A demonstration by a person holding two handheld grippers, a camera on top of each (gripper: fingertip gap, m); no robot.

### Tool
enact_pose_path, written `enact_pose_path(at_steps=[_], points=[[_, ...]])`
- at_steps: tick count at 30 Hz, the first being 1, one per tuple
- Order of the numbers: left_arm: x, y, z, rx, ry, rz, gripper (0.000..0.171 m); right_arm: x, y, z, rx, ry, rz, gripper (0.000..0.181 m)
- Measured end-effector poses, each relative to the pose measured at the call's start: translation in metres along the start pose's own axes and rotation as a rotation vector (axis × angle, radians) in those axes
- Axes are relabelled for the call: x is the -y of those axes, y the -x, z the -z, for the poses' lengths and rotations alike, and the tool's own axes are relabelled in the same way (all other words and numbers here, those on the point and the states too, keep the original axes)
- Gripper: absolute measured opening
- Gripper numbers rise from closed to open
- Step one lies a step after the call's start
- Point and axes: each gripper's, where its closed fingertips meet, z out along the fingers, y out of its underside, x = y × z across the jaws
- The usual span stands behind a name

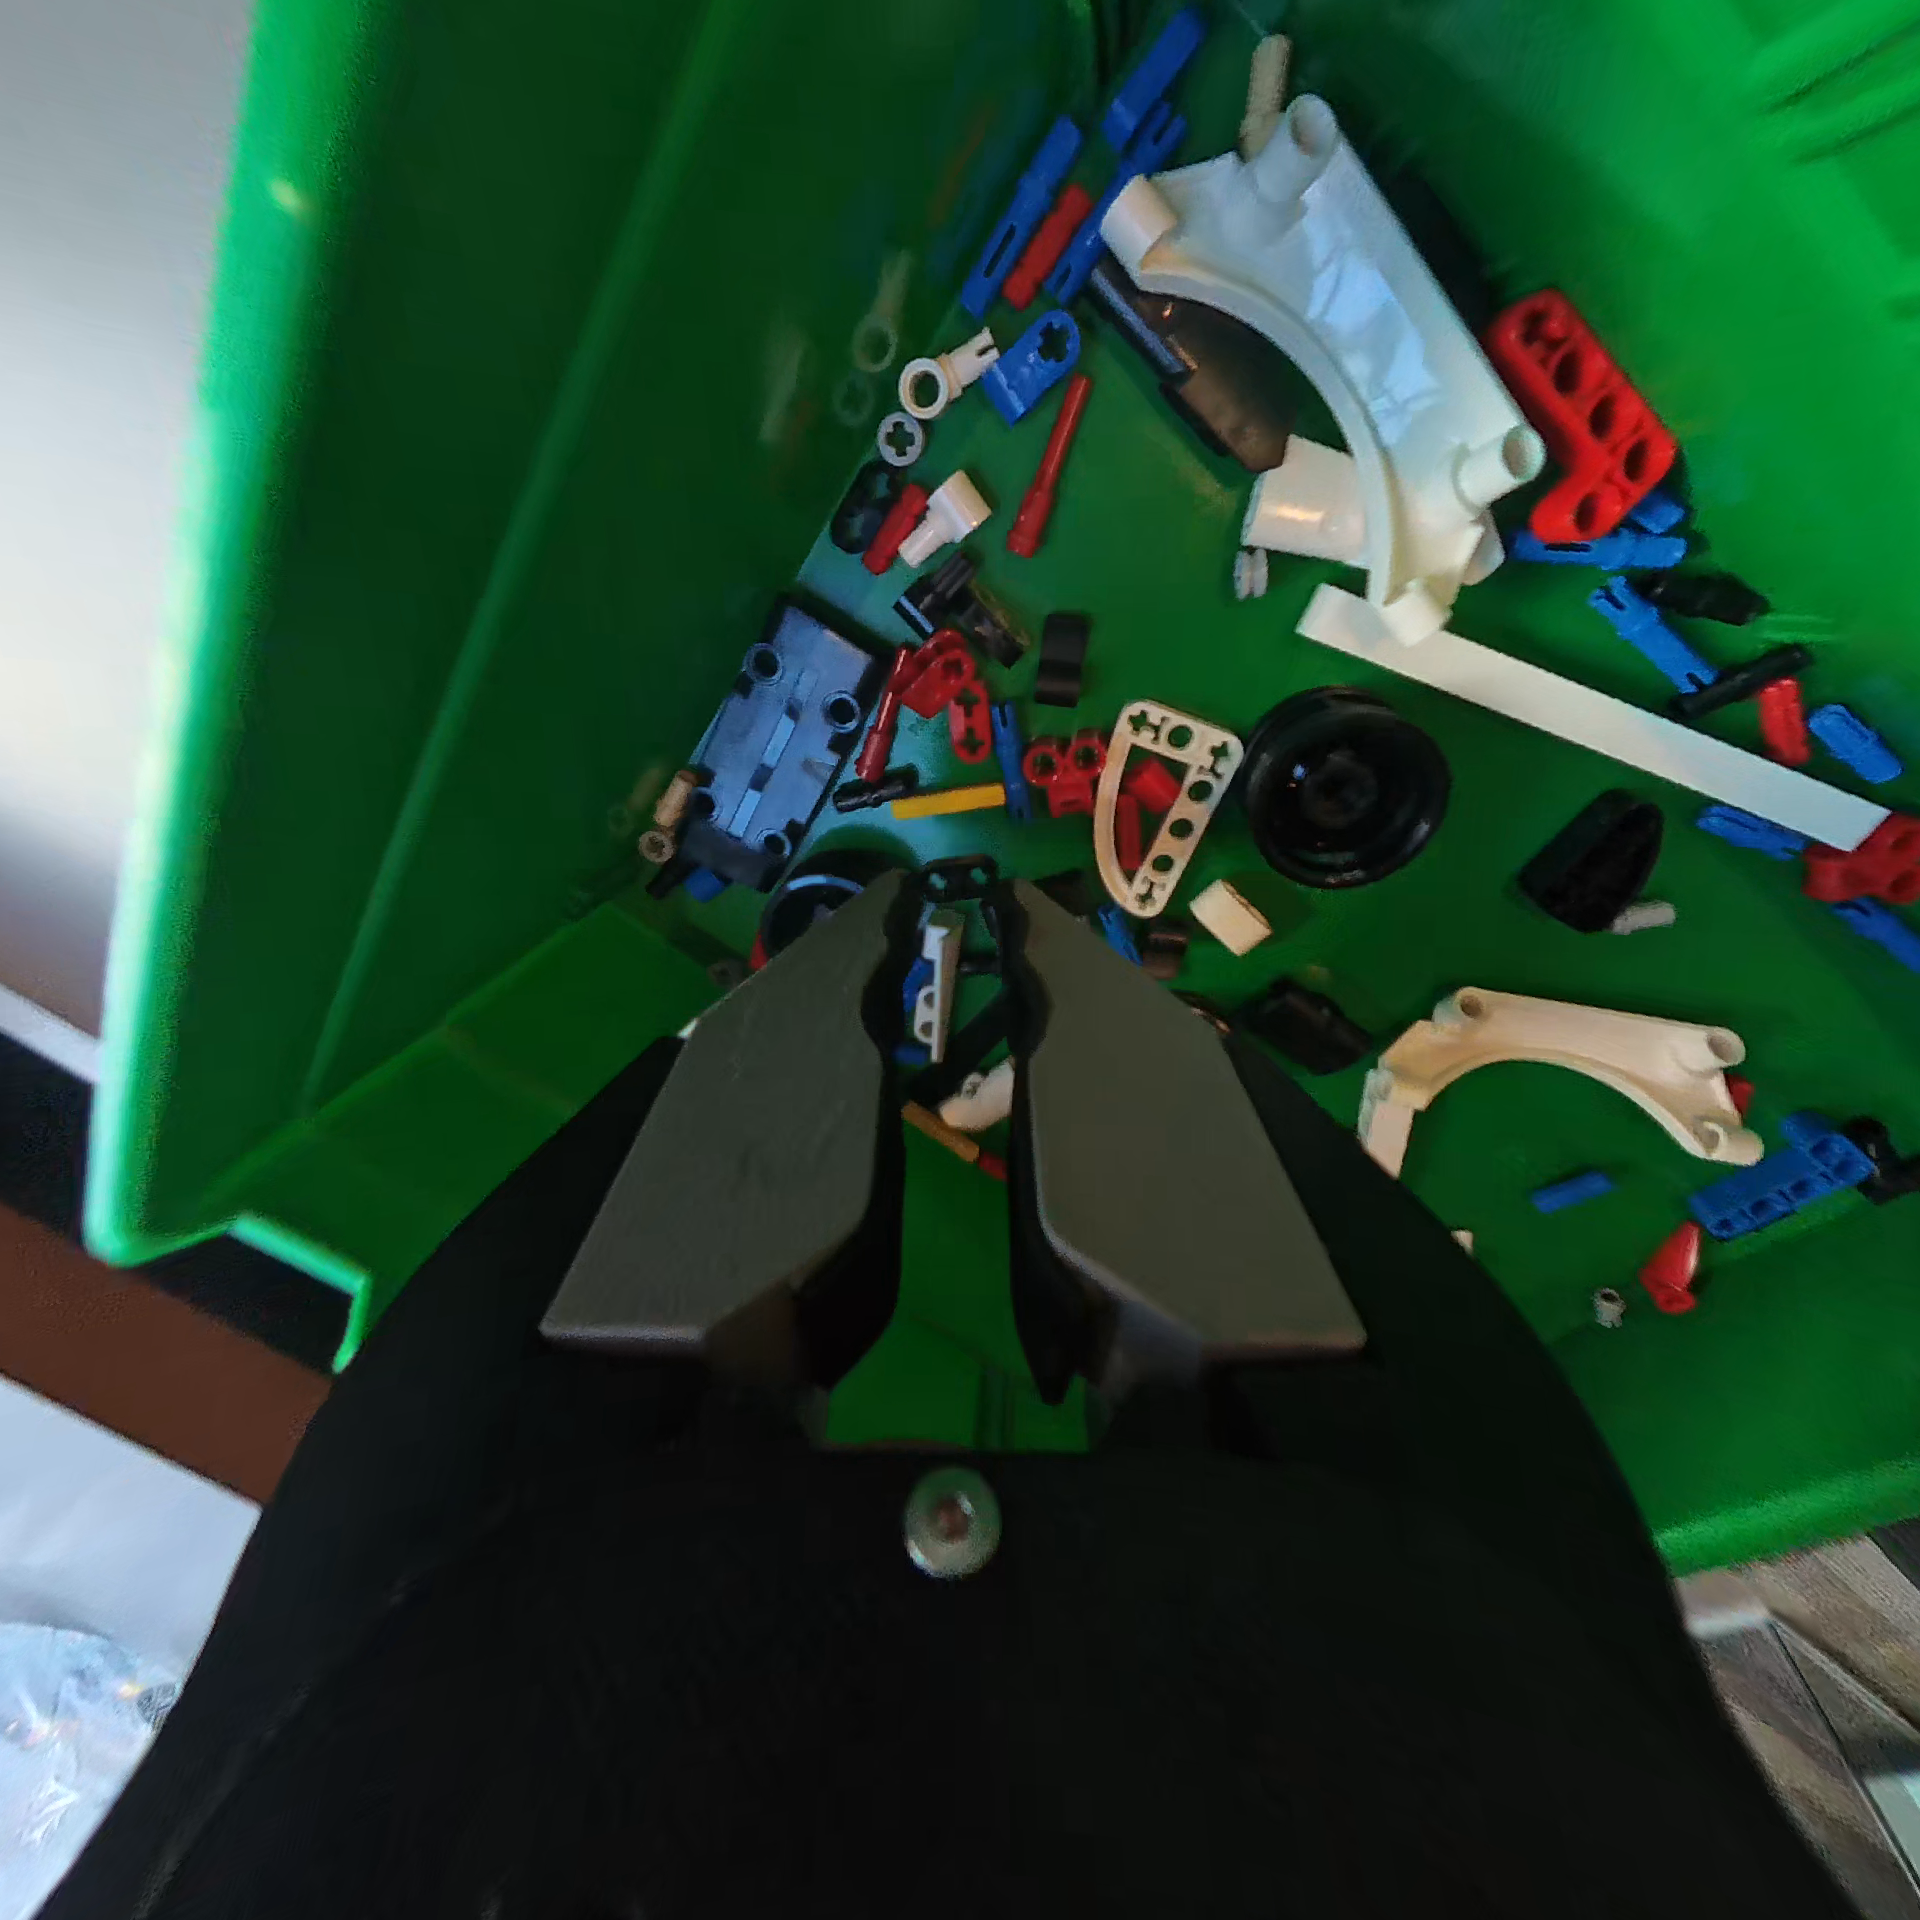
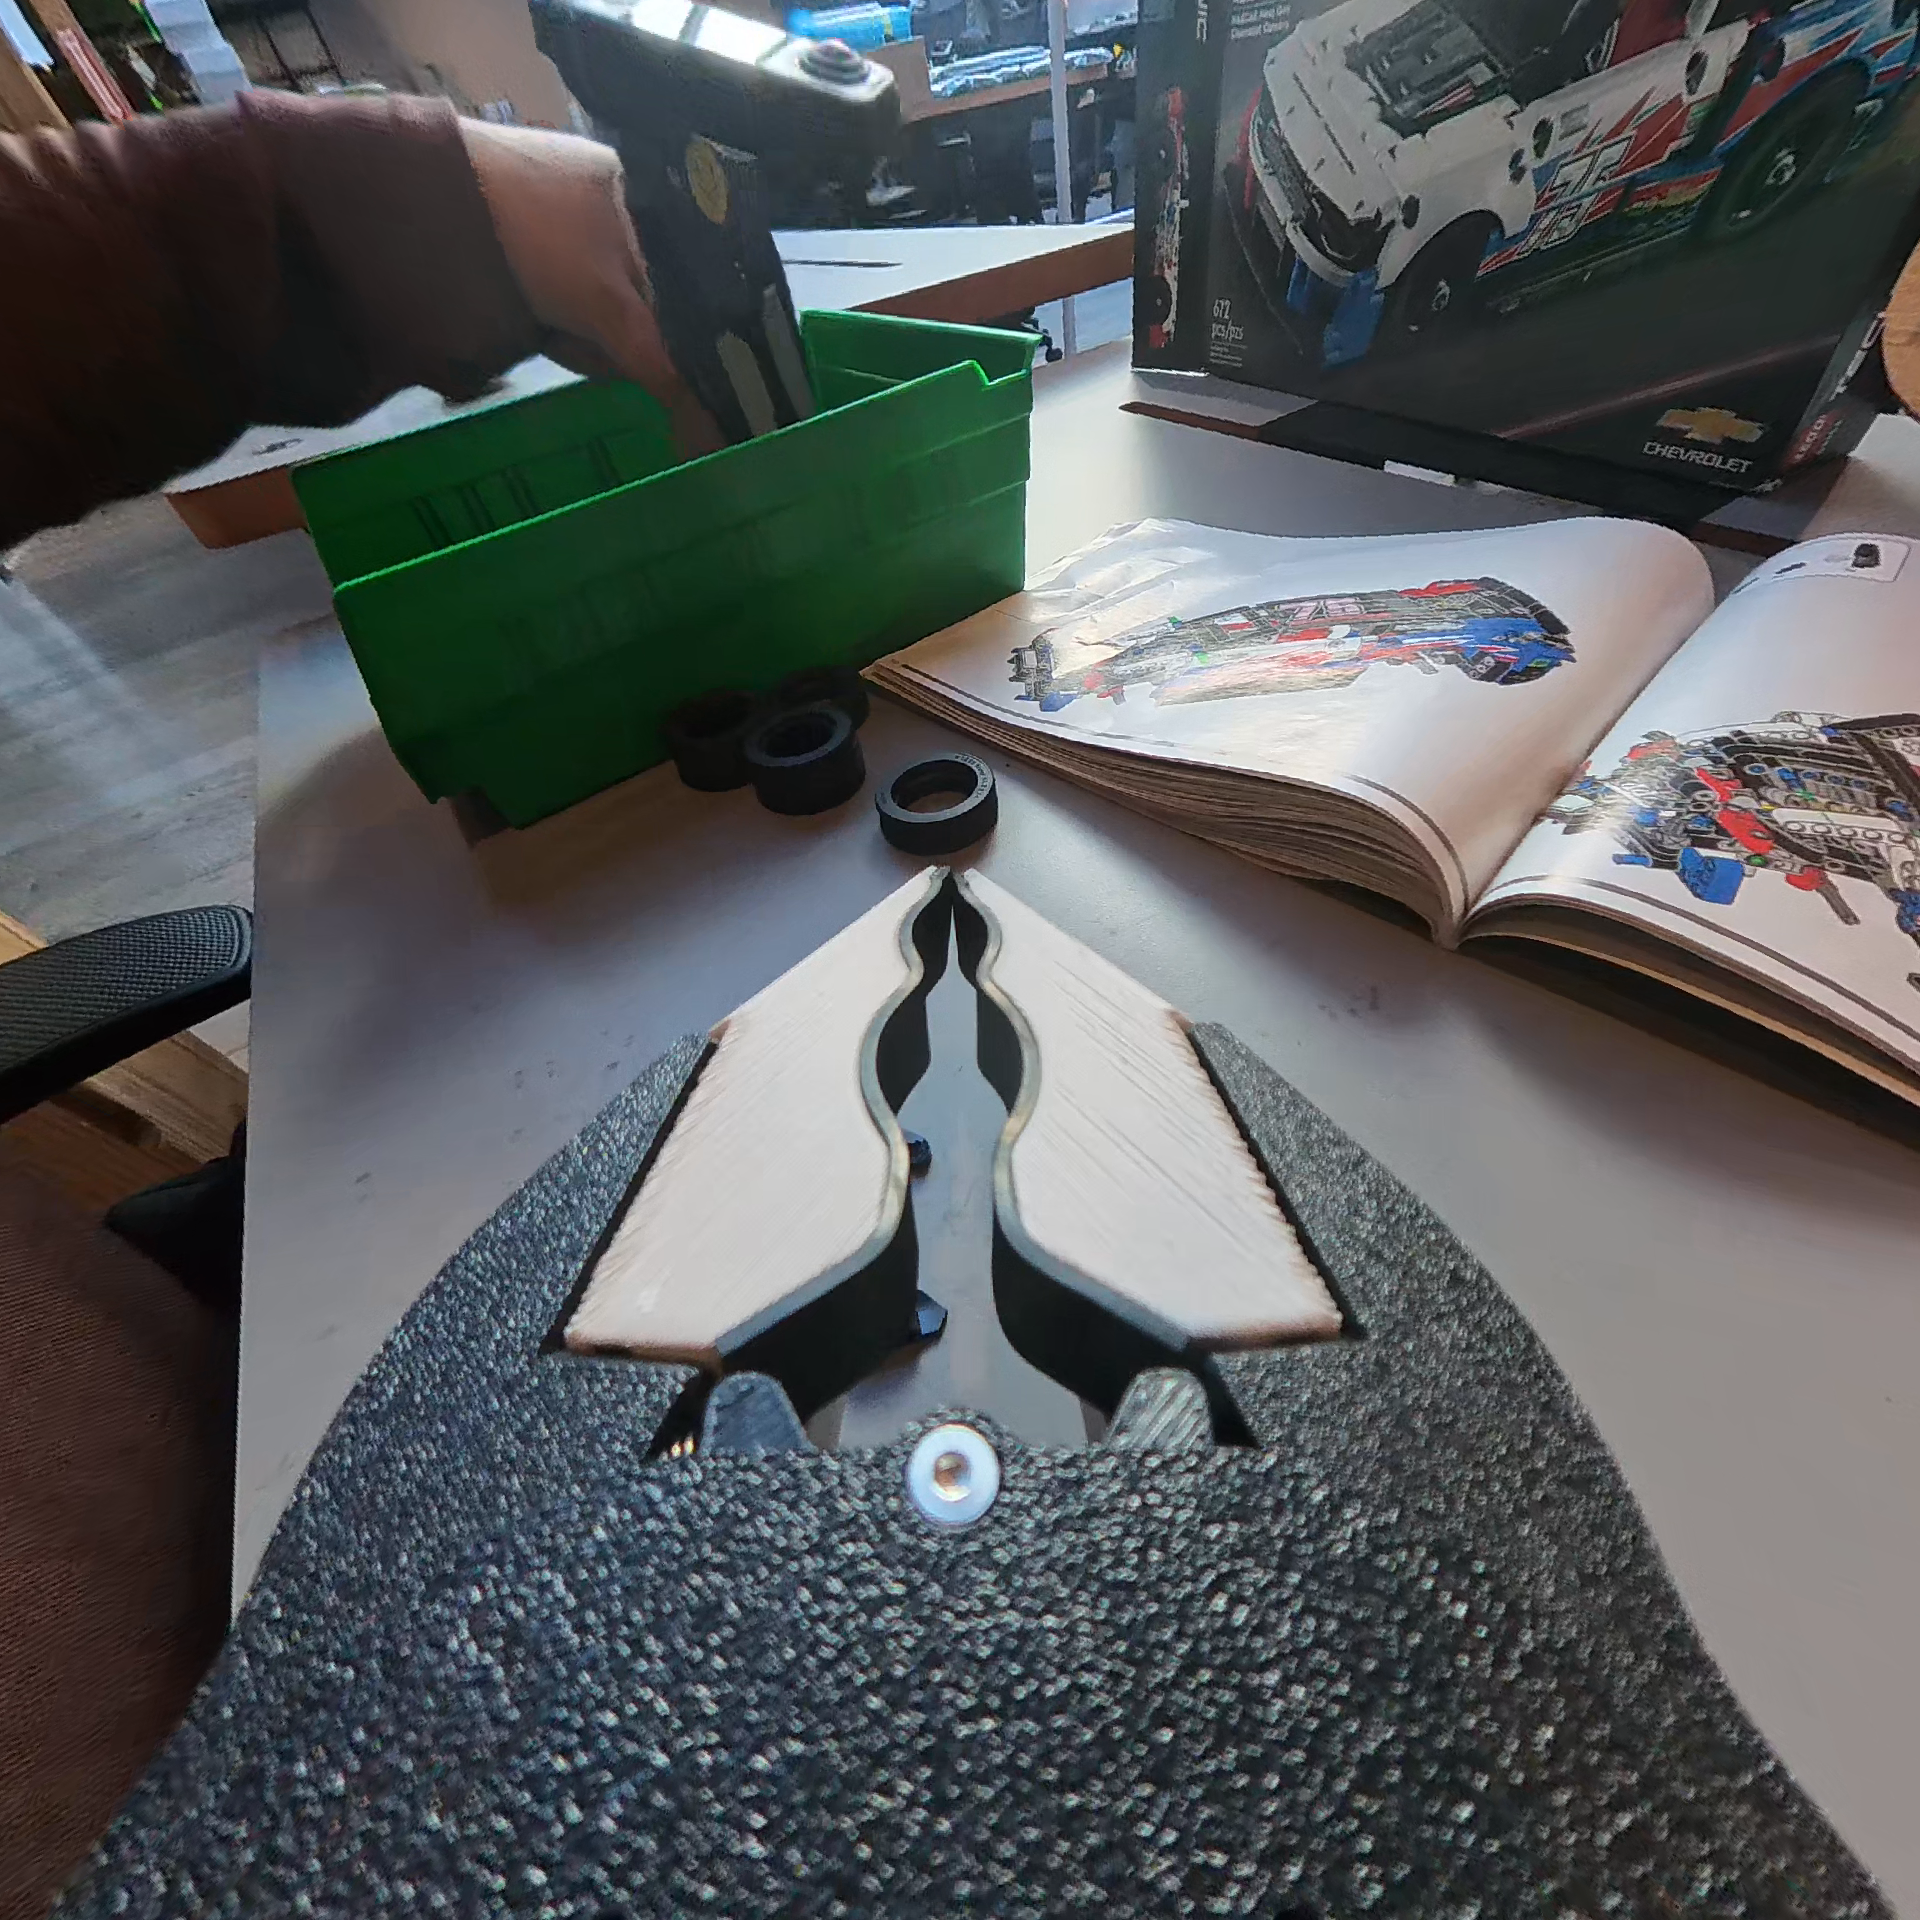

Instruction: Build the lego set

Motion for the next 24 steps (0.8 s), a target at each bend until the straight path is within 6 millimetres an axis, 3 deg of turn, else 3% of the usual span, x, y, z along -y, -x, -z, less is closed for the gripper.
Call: enact_pose_path(at_steps=[4,8,11,15,18,21,24], points=[[0.002,0.005,0.03,0.089,-0.057,-0.012,0.012,0.0,0.0,0.0,-0.004,0.001,0.007,0.0],[0.016,0.007,0.078,0.261,-0.145,-0.045,0.012,0.001,0.001,0.001,-0.013,-0.009,0.02,0.0],[0.045,-0.021,0.123,0.348,-0.29,-0.111,0.012,0.002,0.0,0.002,-0.021,-0.014,0.025,0.0],[0.085,-0.083,0.177,0.445,-0.49,-0.238,0.012,0.003,0.0,0.002,-0.022,-0.019,0.022,0.0],[0.114,-0.15,0.198,0.419,-0.66,-0.327,0.012,0.003,-0.001,0.003,-0.024,-0.026,0.019,0.0],[0.133,-0.224,0.19,0.306,-0.756,-0.401,0.012,0.007,-0.003,0.006,-0.043,-0.053,0.016,0.0],[0.145,-0.291,0.153,0.1,-0.786,-0.403,0.011,0.015,-0.008,0.013,-0.081,-0.12,0.029,0.0]])
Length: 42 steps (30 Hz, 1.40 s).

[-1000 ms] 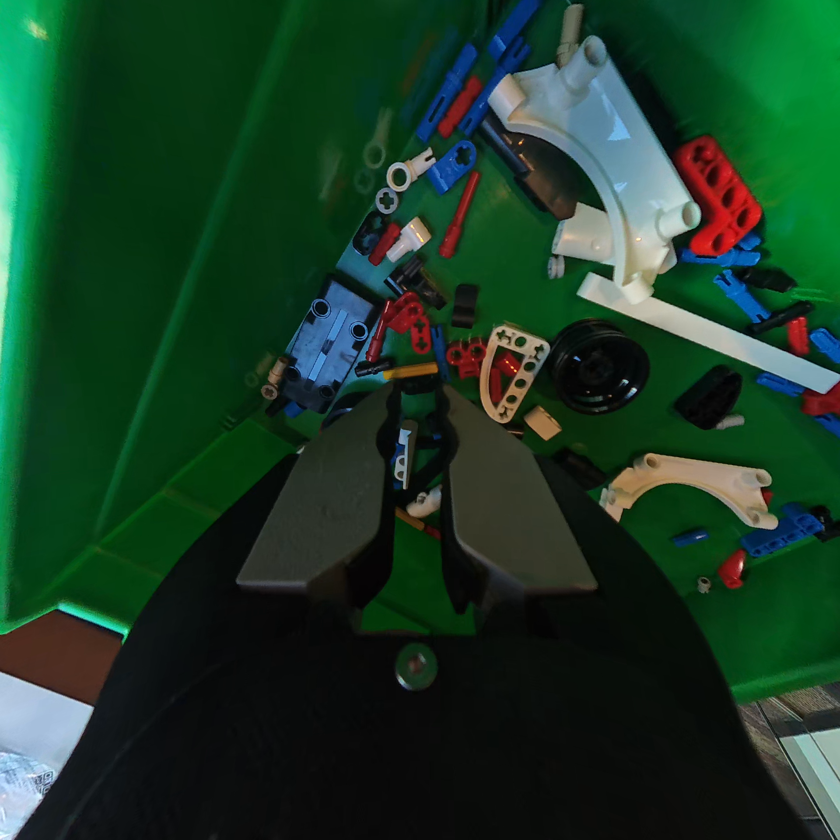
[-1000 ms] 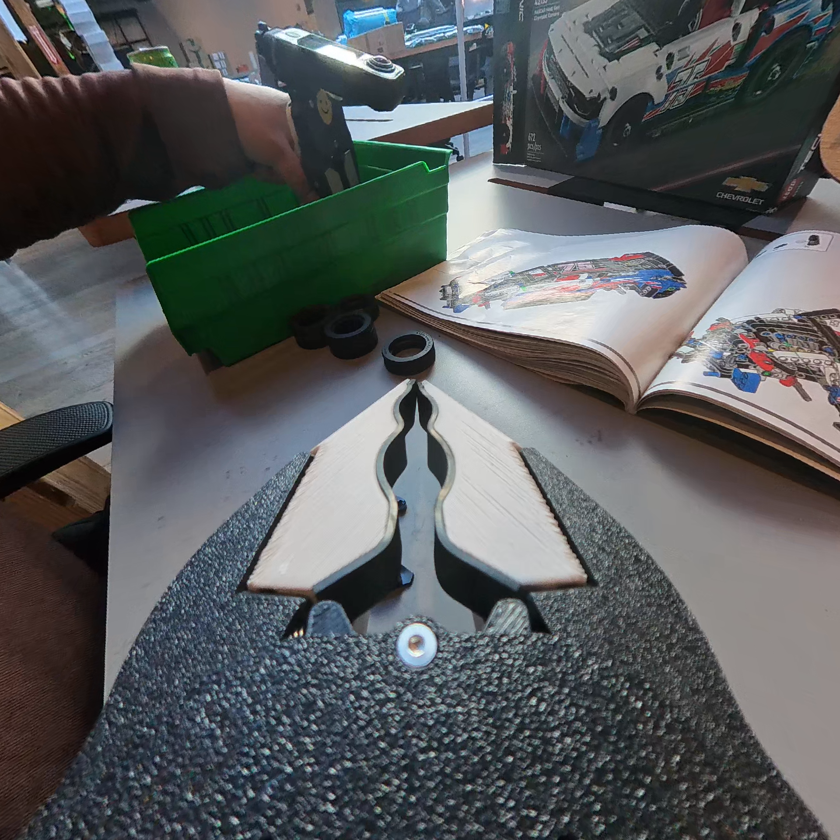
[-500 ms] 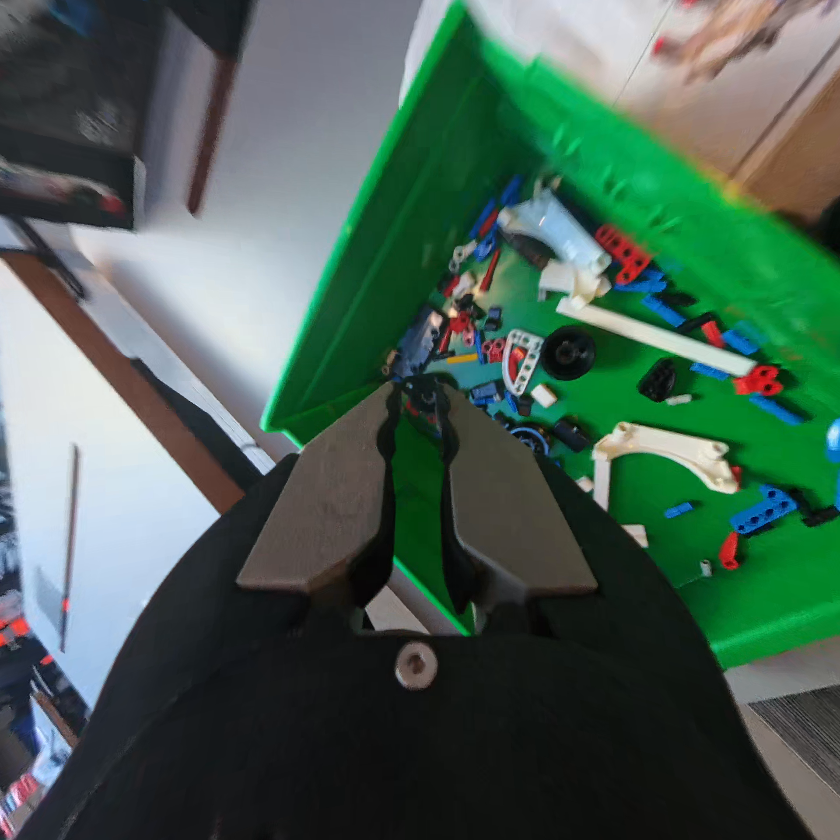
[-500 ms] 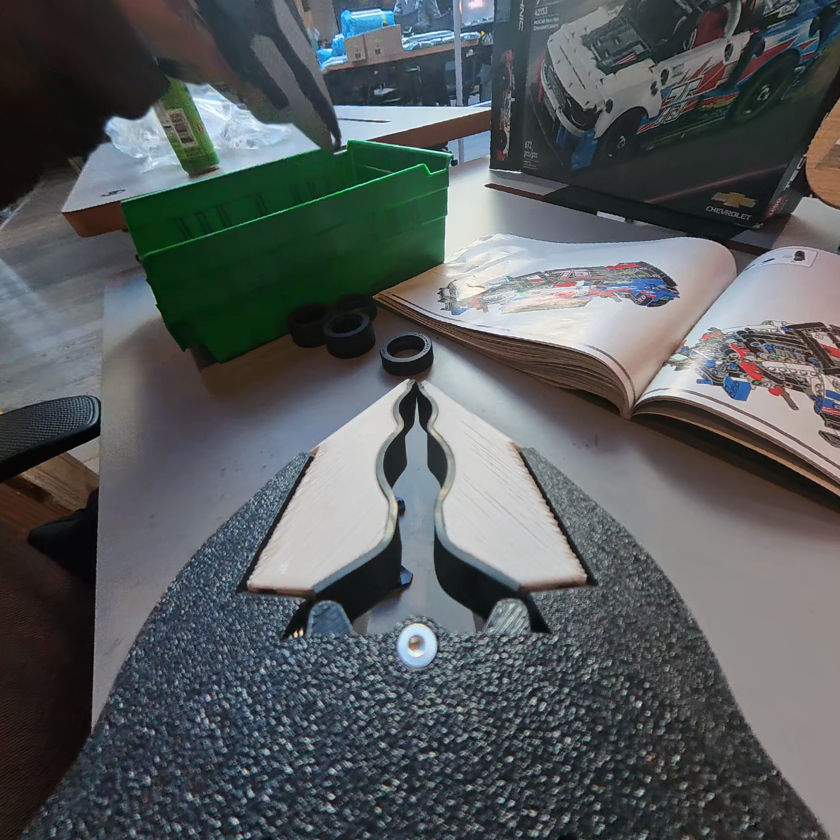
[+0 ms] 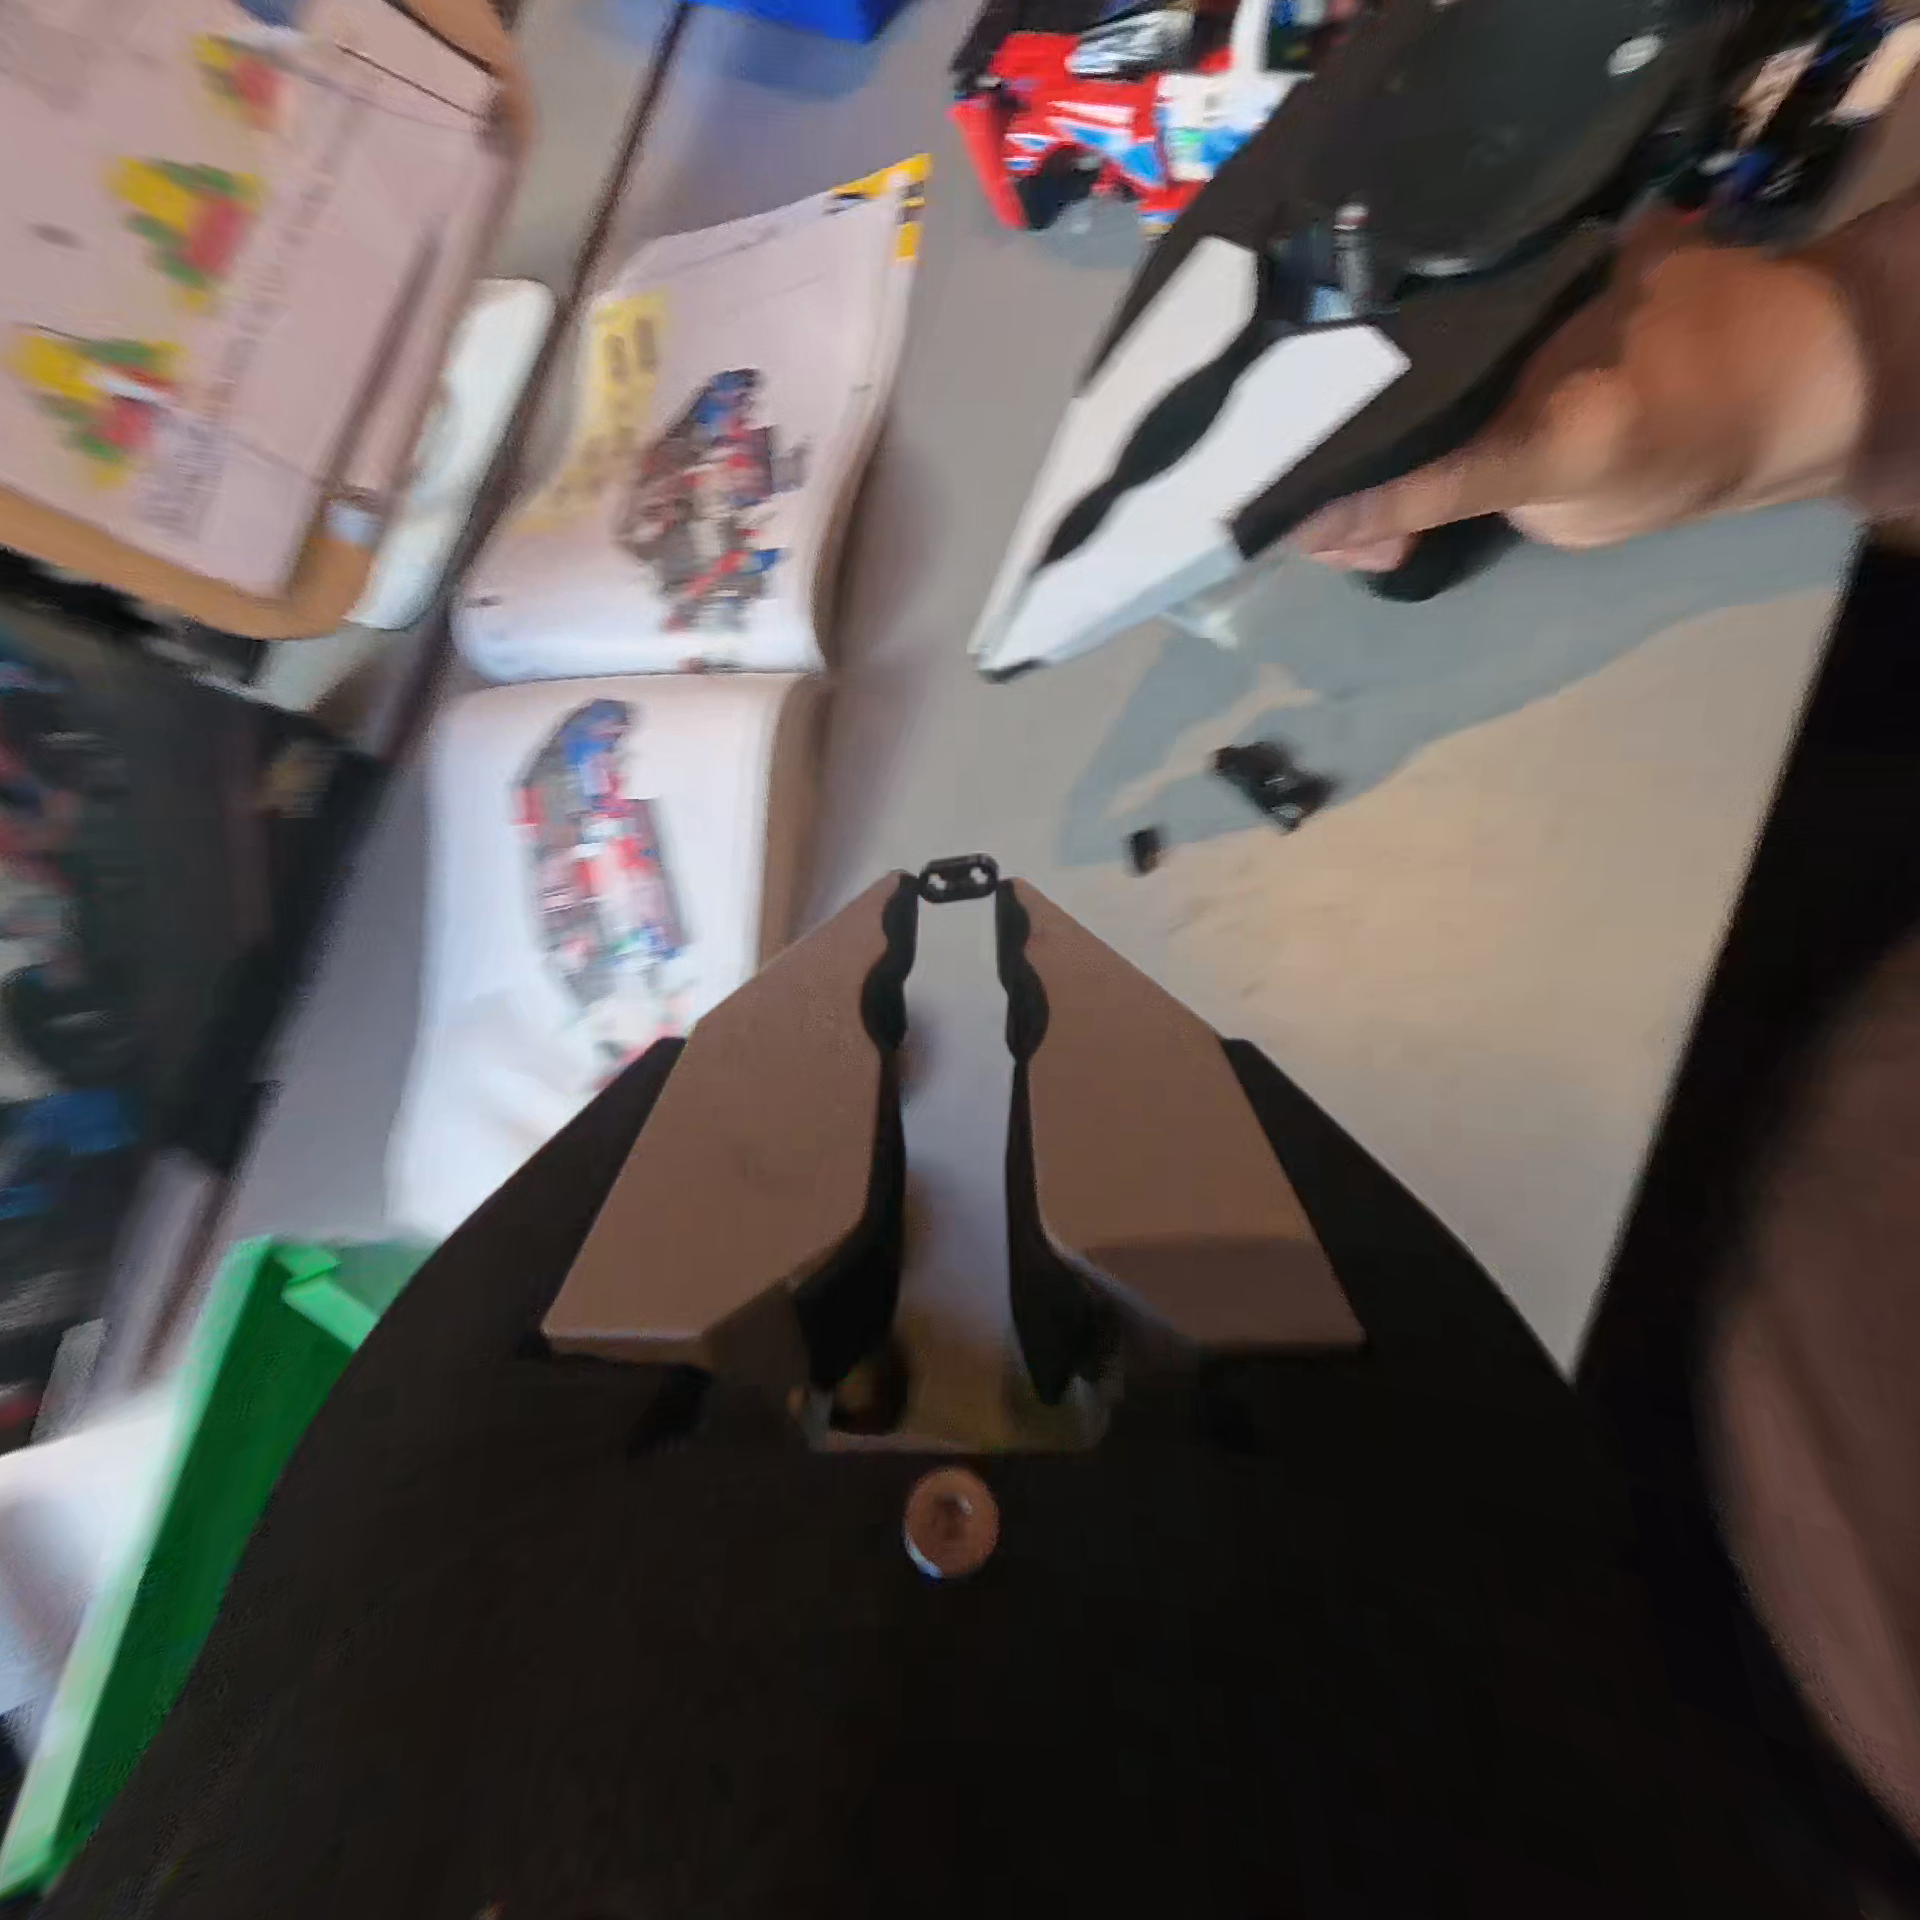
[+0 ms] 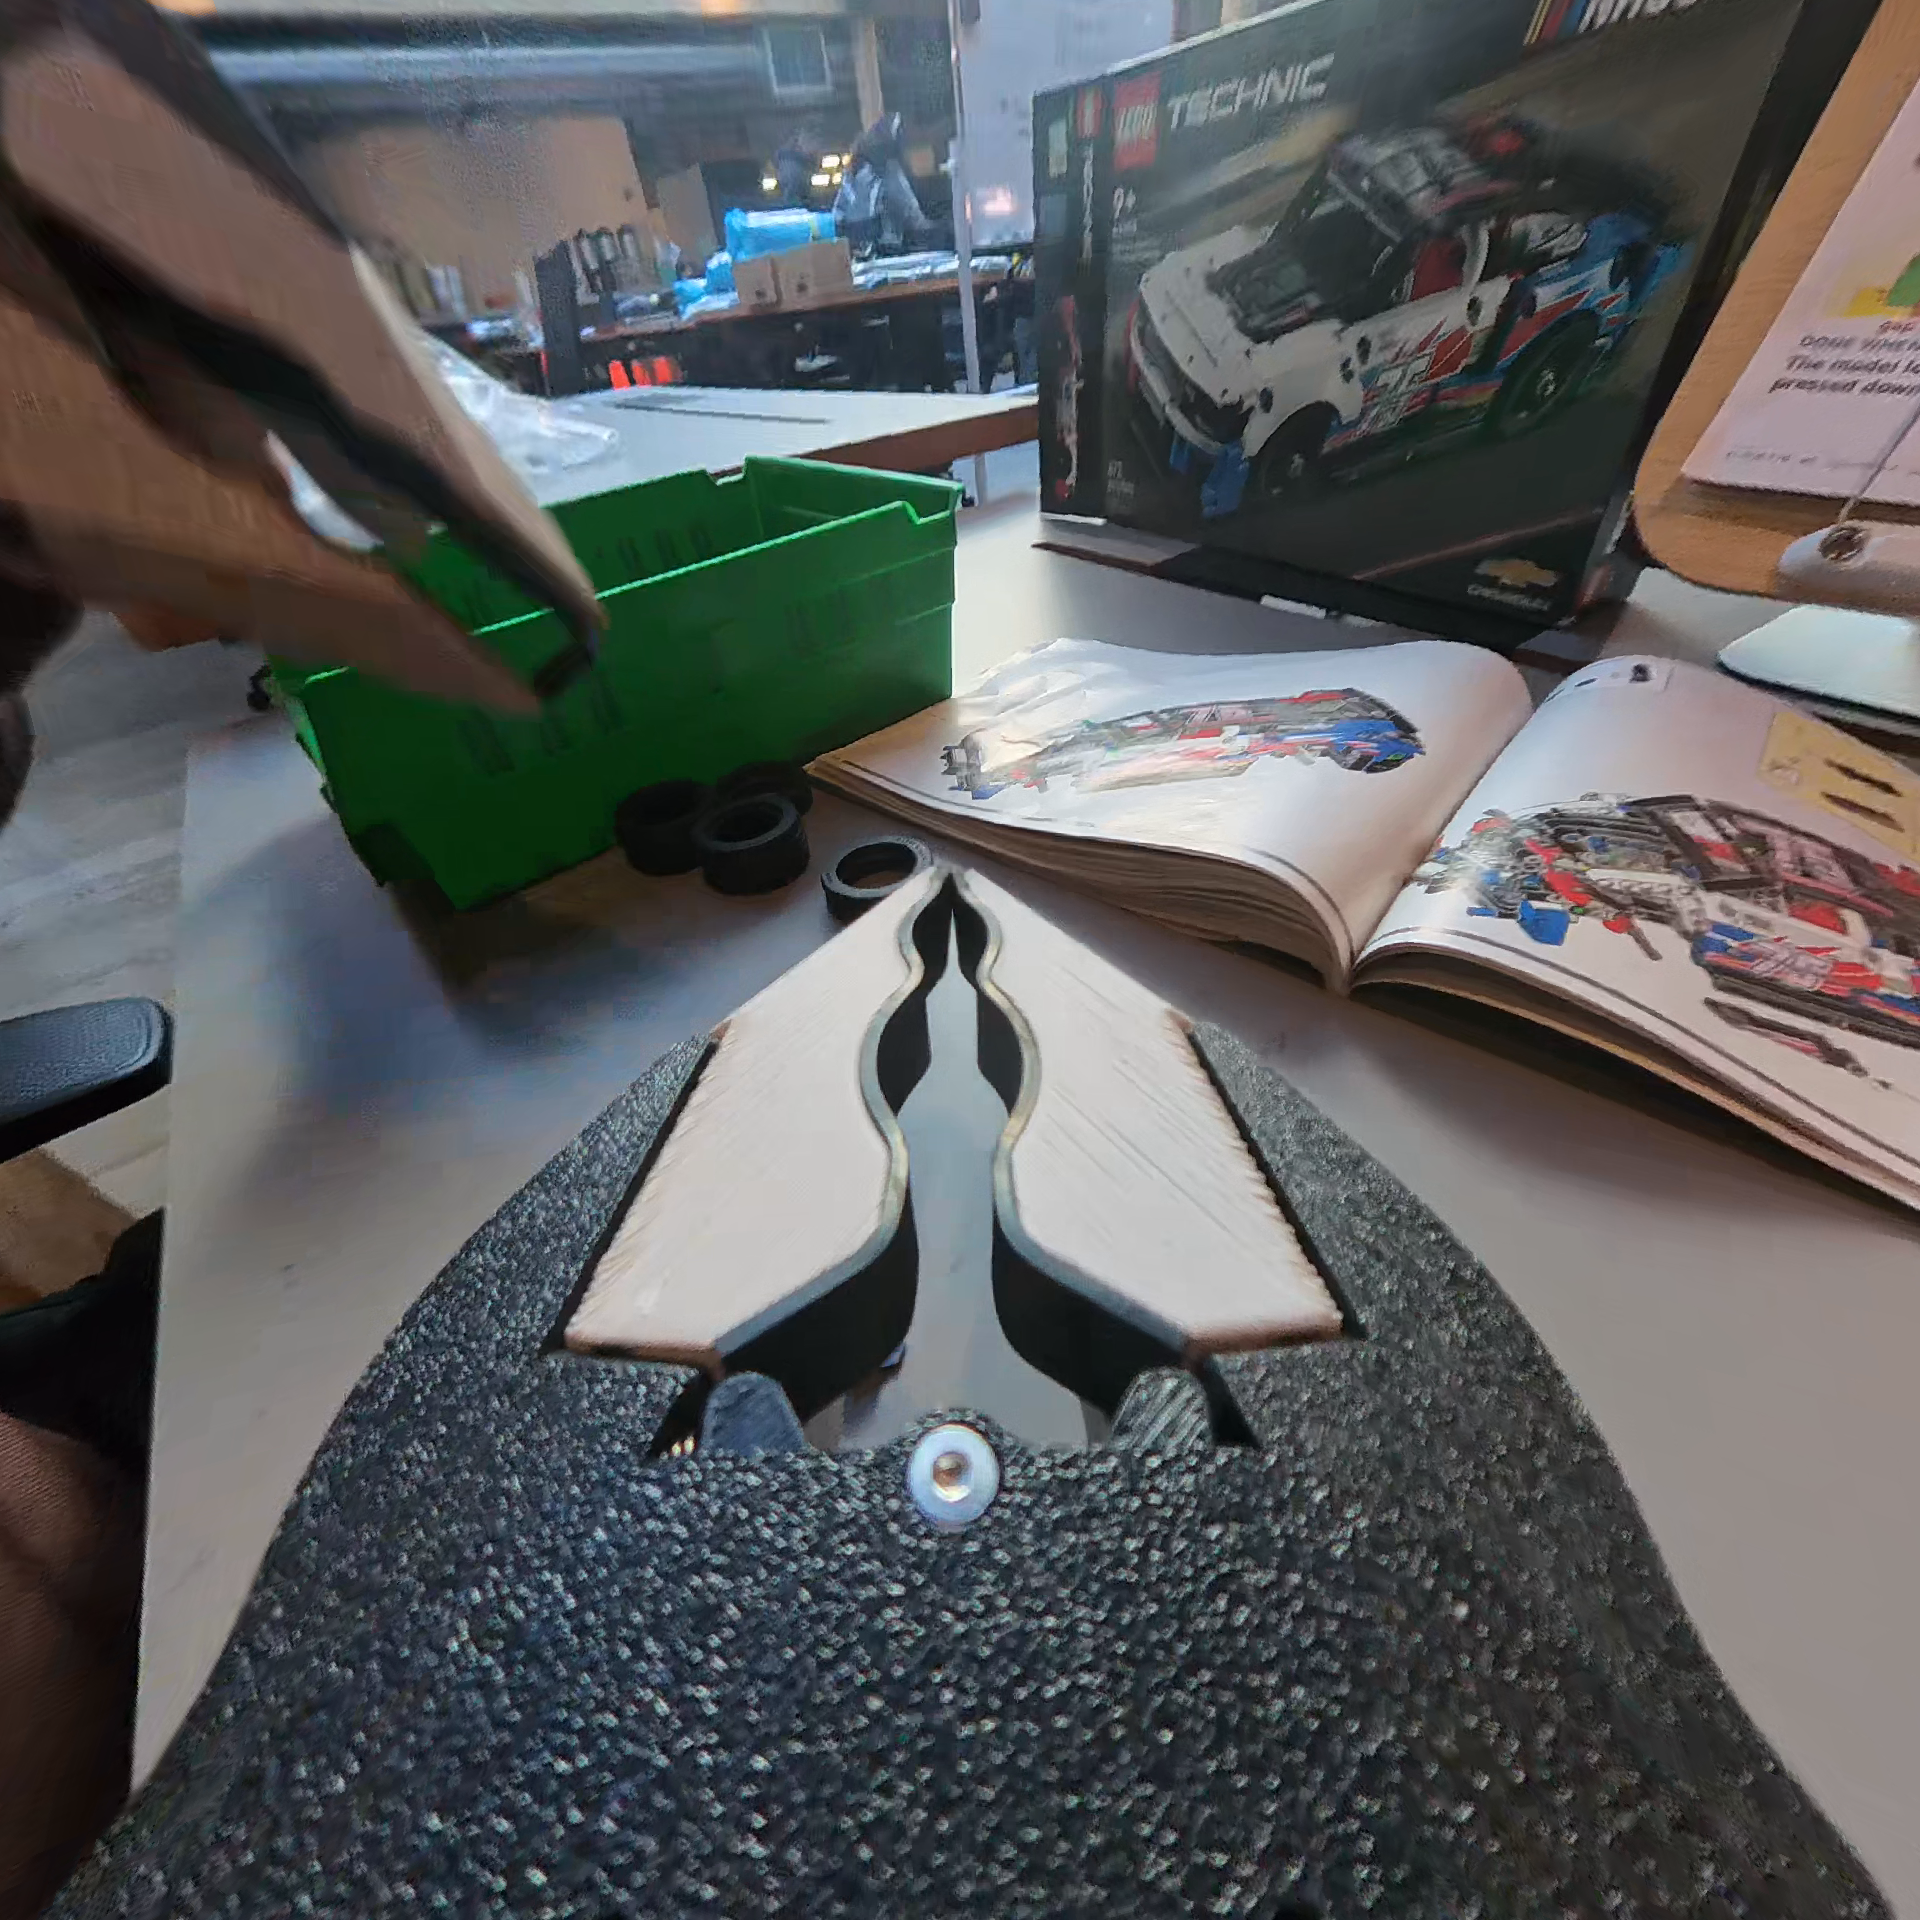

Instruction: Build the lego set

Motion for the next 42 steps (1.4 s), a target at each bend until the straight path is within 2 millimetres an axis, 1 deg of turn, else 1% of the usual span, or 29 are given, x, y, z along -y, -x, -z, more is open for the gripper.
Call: enact_pose_path(at_steps=[2,3,4,6,9,12,14,16,17,25,28,30,31,34,37,40,42], points=[[-0.01,-0.033,-0.029,-0.107,0.017,0.09,0.012,0.004,-0.004,0.003,-0.03,-0.028,0.015,0.0],[-0.017,-0.043,-0.041,-0.137,0.036,0.13,0.012,0.004,-0.006,0.004,-0.039,-0.031,0.02,0.0],[-0.023,-0.048,-0.052,-0.154,0.045,0.171,0.012,0.004,-0.006,0.004,-0.043,-0.031,0.023,0.0],[-0.037,-0.049,-0.069,-0.162,0.07,0.252,0.012,0.004,-0.005,0.004,-0.041,-0.029,0.026,0.0],[-0.051,-0.05,-0.084,-0.195,0.085,0.341,0.012,0.004,-0.004,0.004,-0.04,-0.025,0.037,0.0],[-0.063,-0.054,-0.094,-0.201,0.111,0.337,0.012,0.003,-0.004,0.003,-0.04,-0.022,0.039,0.0],[-0.066,-0.059,-0.098,-0.207,0.115,0.326,0.013,0.003,-0.004,0.003,-0.04,-0.022,0.039,0.0],[-0.067,-0.066,-0.101,-0.224,0.115,0.322,0.023,0.003,-0.004,0.003,-0.041,-0.023,0.039,0.0],[-0.066,-0.067,-0.1,-0.229,0.1,0.324,0.022,0.003,-0.004,0.003,-0.04,-0.022,0.04,0.0],[-0.069,-0.075,-0.092,-0.234,0.059,0.325,0.029,0.007,-0.004,0.004,-0.041,-0.048,0.045,0.0],[-0.067,-0.082,-0.085,-0.207,-0.027,0.346,0.03,0.007,-0.003,0.005,-0.04,-0.053,0.045,0.0],[-0.066,-0.088,-0.079,-0.203,-0.076,0.326,0.032,0.007,-0.003,0.005,-0.037,-0.052,0.047,0.0],[-0.064,-0.089,-0.074,-0.2,-0.104,0.311,0.035,0.007,-0.002,0.004,-0.036,-0.051,0.049,0.0],[-0.053,-0.091,-0.062,-0.239,-0.21,0.3,0.034,0.006,0.0,0.002,-0.024,-0.048,0.052,0.0],[-0.046,-0.087,-0.056,-0.287,-0.286,0.313,0.034,0.006,0.003,-0.003,-0.004,-0.042,0.054,0.0],[-0.033,-0.074,-0.045,-0.232,-0.427,0.284,0.023,0.006,0.005,-0.008,0.006,-0.037,0.067,0.0],[-0.03,-0.071,-0.043,-0.223,-0.45,0.278,0.022,0.005,0.006,-0.012,0.01,-0.029,0.083,0.0]])
